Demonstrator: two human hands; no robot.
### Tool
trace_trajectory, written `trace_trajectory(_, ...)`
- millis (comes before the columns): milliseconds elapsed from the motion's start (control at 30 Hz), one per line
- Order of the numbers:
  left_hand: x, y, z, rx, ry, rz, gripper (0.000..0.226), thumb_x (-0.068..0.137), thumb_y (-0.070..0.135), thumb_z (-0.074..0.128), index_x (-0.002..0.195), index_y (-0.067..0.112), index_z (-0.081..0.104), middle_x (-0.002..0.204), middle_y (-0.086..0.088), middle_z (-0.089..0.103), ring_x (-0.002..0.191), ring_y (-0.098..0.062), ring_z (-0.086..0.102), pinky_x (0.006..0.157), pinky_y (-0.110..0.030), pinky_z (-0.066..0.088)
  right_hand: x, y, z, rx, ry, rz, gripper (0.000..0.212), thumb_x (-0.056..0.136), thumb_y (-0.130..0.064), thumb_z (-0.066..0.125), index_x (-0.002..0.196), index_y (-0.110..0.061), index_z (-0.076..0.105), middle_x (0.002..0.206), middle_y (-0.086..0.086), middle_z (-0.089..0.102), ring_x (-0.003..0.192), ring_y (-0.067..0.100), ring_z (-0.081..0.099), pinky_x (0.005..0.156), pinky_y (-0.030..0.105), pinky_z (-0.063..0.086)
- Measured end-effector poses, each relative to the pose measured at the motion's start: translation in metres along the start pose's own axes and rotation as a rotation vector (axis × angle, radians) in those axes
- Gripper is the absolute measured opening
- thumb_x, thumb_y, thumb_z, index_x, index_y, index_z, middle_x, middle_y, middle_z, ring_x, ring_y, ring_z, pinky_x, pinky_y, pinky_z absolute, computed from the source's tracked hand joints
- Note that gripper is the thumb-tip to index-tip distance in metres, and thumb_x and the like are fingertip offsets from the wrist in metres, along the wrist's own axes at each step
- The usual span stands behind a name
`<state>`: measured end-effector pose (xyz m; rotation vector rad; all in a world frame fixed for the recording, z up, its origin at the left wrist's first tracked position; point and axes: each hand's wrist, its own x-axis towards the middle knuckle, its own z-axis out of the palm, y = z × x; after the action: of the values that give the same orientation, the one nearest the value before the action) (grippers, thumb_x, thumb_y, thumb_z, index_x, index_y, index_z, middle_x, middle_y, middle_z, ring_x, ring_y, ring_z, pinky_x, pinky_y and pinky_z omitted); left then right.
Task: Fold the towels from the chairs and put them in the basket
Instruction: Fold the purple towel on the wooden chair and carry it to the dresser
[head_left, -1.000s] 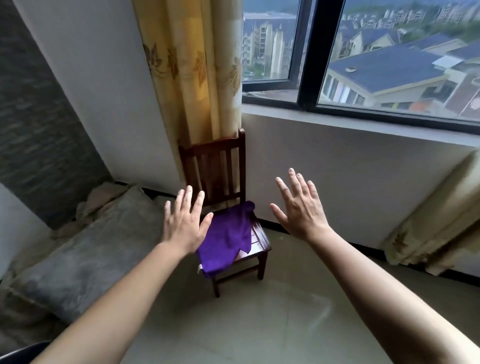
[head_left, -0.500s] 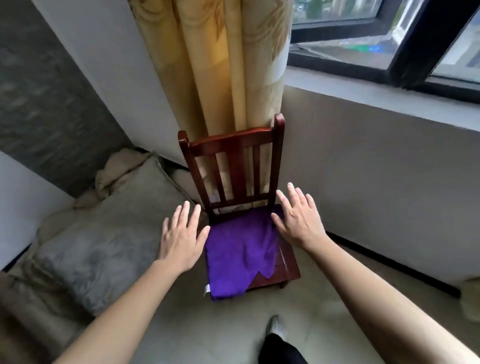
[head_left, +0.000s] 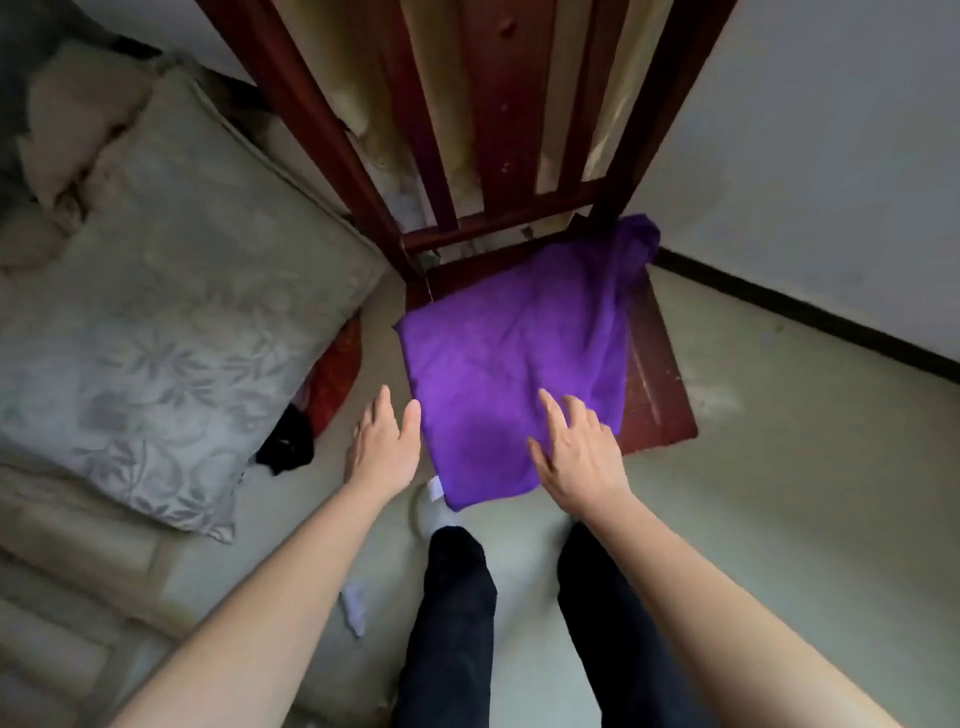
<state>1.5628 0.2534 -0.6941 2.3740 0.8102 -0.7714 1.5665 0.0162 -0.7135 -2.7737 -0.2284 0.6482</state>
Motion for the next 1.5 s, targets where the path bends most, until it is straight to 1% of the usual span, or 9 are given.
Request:
trace_trajectory(367,0.137,-0.017,0.032,-0.082,-0.008,0.141,0.098,0.090,0.040,0.064,0.155,0.006,-0.001,0.164,-0.018,-0.002,0.152,-0.025,0.001,0.119,-0.027,0.004,-0.014,-0.049,0.114,0.400,0.153,0.717,0.108,0.081,-0.049,0.075,0.156,-0.001,0.014,0.140,0.024,0.044,0.124,0.041,0.044,0.105,0.048,0.037)
trace_trajectory(567,0.155,-0.009,0.030,-0.173,-0.010,0.133,0.092,0.080,0.033,0.076,0.153,0.016,0.023,0.146,-0.012,0.049,0.131,-0.025,0.049,0.110,-0.034,0.038,-0.007,-0.033,0.109,0.569,0.004,0.823,0.030,0.089,-0.036,0.068,0.104,-0.014,0.055,0.072,-0.006,0.056,0.092,0.034,0.063,0.073,0.036,0.042)
trace_trajectory(667,0.145,-0.011,0.025,-0.019,0.098,0.158,0.044,0.083,0.033,0.072,0.119,0.010,0.059,0.115,-0.014,0.068,0.106,-0.035,0.062,0.085,-0.037,0.047,0.002,-0.025,0.095,0.667,-0.040,0.745,0.031,0.095,-0.043,0.058,0.082,-0.015,0.054,0.075,0.003,0.063,0.089,0.036,0.062,0.070,0.033,0.037)
trace_trajectory(933,0.101,0.004,0.041,-0.250,0.034,0.166,0.019,0.085,0.025,0.068,0.093,0.009,0.061,0.085,-0.003,0.063,0.076,-0.022,0.055,0.064,-0.028,0.038,0.051,0.040,0.026,0.737,0.274,0.876,0.054,0.099,-0.054,0.046,0.119,-0.004,0.054,0.125,0.018,0.064,0.119,0.033,0.057,0.093,0.032,0.039)
trace_trajectory(1100,0.089,0.022,0.067,-0.355,0.042,0.067,0.038,0.078,0.014,0.067,0.113,0.013,0.051,0.106,-0.002,0.060,0.091,-0.021,0.057,0.078,-0.029,0.047,0.050,0.064,0.032,0.809,0.037,0.823,0.099,0.056,-0.079,0.078,0.133,-0.023,0.049,0.124,-0.003,0.066,0.113,0.019,0.064,0.100,0.038,0.051)
trace_trajectory(1200,0.088,0.020,0.075,-0.395,0.056,0.033,0.036,0.073,0.024,0.068,0.106,0.014,0.059,0.104,-0.003,0.067,0.093,-0.026,0.064,0.083,-0.036,0.054,0.024,0.064,0.049,0.822,-0.173,0.702,0.115,0.056,-0.042,0.096,0.148,-0.024,0.031,0.128,-0.010,0.055,0.117,0.010,0.054,0.101,0.024,0.043)
trace_trajectory(1300,0.079,0.020,0.071,-0.472,0.059,0.016,0.038,0.074,0.053,0.066,0.087,0.017,0.063,0.086,0.002,0.069,0.081,-0.022,0.065,0.077,-0.037,0.055,-0.003,0.056,0.055,0.708,-0.285,0.630,0.108,0.068,-0.016,0.089,0.155,-0.024,0.025,0.129,0.000,0.056,0.119,0.016,0.053,0.092,0.017,0.037)
trace_trajectory(1433,0.049,0.037,0.040,-0.514,0.139,0.051,0.031,0.086,0.035,0.059,0.080,0.005,0.056,0.072,0.000,0.052,0.064,-0.014,0.044,0.063,-0.031,0.039,-0.008,0.052,0.025,0.533,-0.284,0.592,0.051,0.079,-0.024,0.078,0.125,-0.014,0.059,0.119,0.012,0.069,0.115,0.033,0.062,0.090,0.030,0.047)
trace_trajectory(1500,0.033,0.051,0.011,-0.480,0.185,0.061,0.022,0.086,0.031,0.059,0.079,0.009,0.057,0.073,0.002,0.052,0.065,-0.013,0.044,0.062,-0.028,0.036,-0.005,0.049,-0.015,0.519,-0.205,0.559,0.062,0.082,-0.027,0.074,0.138,-0.016,0.050,0.125,0.012,0.068,0.119,0.035,0.060,0.097,0.037,0.048)
